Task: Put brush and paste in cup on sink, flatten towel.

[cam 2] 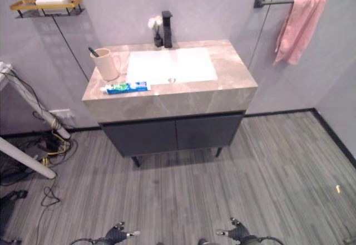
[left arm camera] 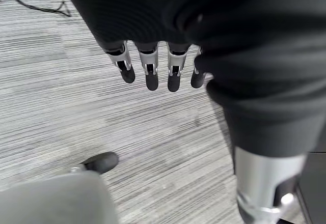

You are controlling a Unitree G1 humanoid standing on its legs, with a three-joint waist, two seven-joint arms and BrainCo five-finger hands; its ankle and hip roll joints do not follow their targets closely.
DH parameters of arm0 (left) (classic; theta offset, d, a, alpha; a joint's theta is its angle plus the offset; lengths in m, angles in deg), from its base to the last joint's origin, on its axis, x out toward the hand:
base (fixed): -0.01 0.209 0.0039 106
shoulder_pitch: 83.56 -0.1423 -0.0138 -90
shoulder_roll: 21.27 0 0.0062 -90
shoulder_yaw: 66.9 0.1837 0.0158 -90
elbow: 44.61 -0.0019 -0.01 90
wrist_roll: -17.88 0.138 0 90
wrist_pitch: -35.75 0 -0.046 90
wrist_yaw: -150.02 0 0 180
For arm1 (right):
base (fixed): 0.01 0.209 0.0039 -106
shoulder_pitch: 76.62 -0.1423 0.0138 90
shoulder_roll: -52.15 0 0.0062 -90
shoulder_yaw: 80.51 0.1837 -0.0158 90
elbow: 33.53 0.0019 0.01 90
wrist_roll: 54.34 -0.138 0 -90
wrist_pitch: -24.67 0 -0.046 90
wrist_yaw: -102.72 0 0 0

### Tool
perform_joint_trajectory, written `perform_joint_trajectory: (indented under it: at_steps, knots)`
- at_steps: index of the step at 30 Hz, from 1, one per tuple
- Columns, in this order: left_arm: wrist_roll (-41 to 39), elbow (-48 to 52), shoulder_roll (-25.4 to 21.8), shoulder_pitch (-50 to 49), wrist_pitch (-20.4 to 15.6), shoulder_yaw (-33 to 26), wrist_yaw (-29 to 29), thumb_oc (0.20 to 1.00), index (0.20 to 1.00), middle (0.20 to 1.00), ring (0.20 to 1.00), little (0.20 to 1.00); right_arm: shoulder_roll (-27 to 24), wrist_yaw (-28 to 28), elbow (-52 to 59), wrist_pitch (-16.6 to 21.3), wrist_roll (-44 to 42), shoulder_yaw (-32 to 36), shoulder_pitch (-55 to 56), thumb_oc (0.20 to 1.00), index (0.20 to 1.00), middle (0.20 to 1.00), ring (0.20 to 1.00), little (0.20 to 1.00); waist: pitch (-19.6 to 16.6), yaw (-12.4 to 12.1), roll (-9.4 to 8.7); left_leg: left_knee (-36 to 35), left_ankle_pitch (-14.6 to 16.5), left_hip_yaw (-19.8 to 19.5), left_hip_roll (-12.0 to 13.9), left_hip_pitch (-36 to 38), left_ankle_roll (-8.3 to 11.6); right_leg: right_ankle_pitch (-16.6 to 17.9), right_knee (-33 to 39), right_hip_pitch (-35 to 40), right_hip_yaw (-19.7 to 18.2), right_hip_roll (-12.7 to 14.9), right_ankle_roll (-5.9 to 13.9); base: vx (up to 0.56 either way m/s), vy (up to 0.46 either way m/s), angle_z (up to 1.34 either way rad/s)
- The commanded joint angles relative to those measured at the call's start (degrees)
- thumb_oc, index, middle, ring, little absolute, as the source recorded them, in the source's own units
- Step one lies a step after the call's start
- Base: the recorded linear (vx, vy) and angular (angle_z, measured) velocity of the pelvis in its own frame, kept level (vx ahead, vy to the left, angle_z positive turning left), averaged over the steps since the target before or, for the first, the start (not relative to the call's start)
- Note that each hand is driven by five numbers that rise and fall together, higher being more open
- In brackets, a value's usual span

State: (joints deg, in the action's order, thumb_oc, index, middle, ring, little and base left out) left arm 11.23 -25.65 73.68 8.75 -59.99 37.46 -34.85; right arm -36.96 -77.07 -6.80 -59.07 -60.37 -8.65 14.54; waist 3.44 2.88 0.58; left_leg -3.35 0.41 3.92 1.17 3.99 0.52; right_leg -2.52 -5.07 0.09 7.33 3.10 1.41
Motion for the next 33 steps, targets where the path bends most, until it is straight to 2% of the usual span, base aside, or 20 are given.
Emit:
perform_joint_trajectory:
  at_steps: [1, 6, 9, 14, 15, 16, 17, 25, 33]
  knots:
    - [0.40, -1.40, -1.73, 2.15, -1.66, -0.91, -0.85, 1.000, 1.000, 1.000, 1.000, 1.000, 0.52, -0.39, 0.68, 2.05, -1.02, -1.36, -1.84, 1.000, 1.000, 1.000, 1.000, 1.000, -0.10, 1.17, -2.20, 2.42, 3.97, 4.79, -0.84, 0.62, -0.52, 2.15, 2.39, 1.30, -2.88, 4.83, 6.06, 0.02, 0.016, -0.04]
    - [-1.23, -1.77, -1.65, 1.88, -1.63, -1.74, -0.78, 1.000, 1.000, 1.000, 1.000, 1.000, 1.59, 0.01, -0.96, 1.81, -2.70, -1.09, -1.77, 1.000, 1.000, 1.000, 1.000, 1.000, -0.44, 1.14, -2.07, 0.82, 3.58, 4.62, -0.81, 1.91, -0.53, 1.71, 2.01, 1.65, -3.01, 4.72, 6.03, 0.01, 0.004, -0.01]
    - [-1.65, -1.42, -1.74, 2.02, -1.60, -1.81, -0.92, 1.000, 1.000, 1.000, 1.000, 1.000, 1.37, -0.21, 0.72, 1.88, -3.33, -0.91, -1.85, 1.000, 1.000, 1.000, 1.000, 1.000, 0.23, 1.15, -2.15, 2.13, 4.14, 4.70, -0.48, 1.43, -0.66, 0.50, -1.07, 0.43, -2.93, 4.52, 5.95, -0.02, -0.004, 0.00]
    - [-2.36, 0.69, -1.98, 2.60, -2.06, -1.10, -1.50, 1.000, 1.000, 1.000, 1.000, 1.000, 0.19, -0.57, 2.01, 1.97, -4.83, 0.26, -2.29, 1.000, 1.000, 1.000, 1.000, 1.000, 3.10, 1.26, -2.62, 12.71, 7.12, 4.05, -0.45, -4.06, -0.04, -1.48, -6.61, -2.90, -2.57, 5.18, 5.57, -0.07, -0.018, 0.05]
    - [-2.36, 0.70, -1.98, 2.60, -2.05, -1.09, -1.50, 1.000, 1.000, 1.000, 1.000, 1.000, 0.19, -0.57, 2.01, 1.97, -4.83, 0.26, -2.29, 1.000, 1.000, 1.000, 1.000, 1.000, 3.02, 1.29, -2.60, 12.90, 7.20, 4.03, -0.43, -4.26, -0.04, -1.50, -6.67, -3.02, -2.54, 5.17, 5.57, -0.30, -0.045, 0.18]
    - [-3.35, 5.80, -2.91, 3.95, -2.53, 0.94, -2.21, 1.000, 1.000, 1.000, 1.000, 1.000, -1.37, -1.73, 4.73, 2.72, -7.82, 1.45, -3.99, 1.000, 1.000, 1.000, 1.000, 1.000, 6.43, 1.65, -2.54, 25.63, 11.39, 3.30, 1.01, -12.79, 0.40, -5.26, -18.22, -10.07, -2.56, 5.61, 4.83, -0.30, -0.051, 0.24]
    - [-3.01, 6.28, -3.13, 4.09, -2.39, 1.01, -2.44, 1.000, 1.000, 1.000, 1.000, 1.000, -1.34, -2.21, 4.32, 2.80, -8.26, 2.04, -4.23, 1.000, 1.000, 1.000, 1.000, 1.000, 6.65, 1.63, -2.55, 28.15, 12.78, 3.53, 1.59, -13.77, 0.35, -6.09, -20.73, -11.15, -2.23, 5.92, 4.80, -0.29, -0.060, 0.59]
    - [-3.64, 2.22, -2.70, 3.62, -2.53, -0.40, -2.48, 1.000, 1.000, 1.000, 1.000, 1.000, -0.42, -1.97, 0.04, 2.88, -9.40, 2.48, -3.96, 1.000, 1.000, 1.000, 1.000, 1.000, 5.06, 1.50, -3.08, 25.87, 12.04, 4.09, 1.82, -12.52, 0.32, -5.24, -18.04, -10.25, -2.08, 5.13, 4.78, 0.01, -0.019, 0.02]
    - [-3.69, 2.65, -2.95, 2.81, -2.82, -0.83, -2.24, 1.000, 1.000, 1.000, 1.000, 1.000, -0.99, -1.53, 0.60, 3.10, -10.07, 2.80, -4.03, 1.000, 1.000, 1.000, 1.000, 1.000, 4.61, 1.15, -2.92, 23.15, 10.81, 3.92, 1.59, -11.45, 0.53, -4.85, -16.06, -9.36, -1.97, 4.76, 4.76, 0.00, -0.001, 0.00]
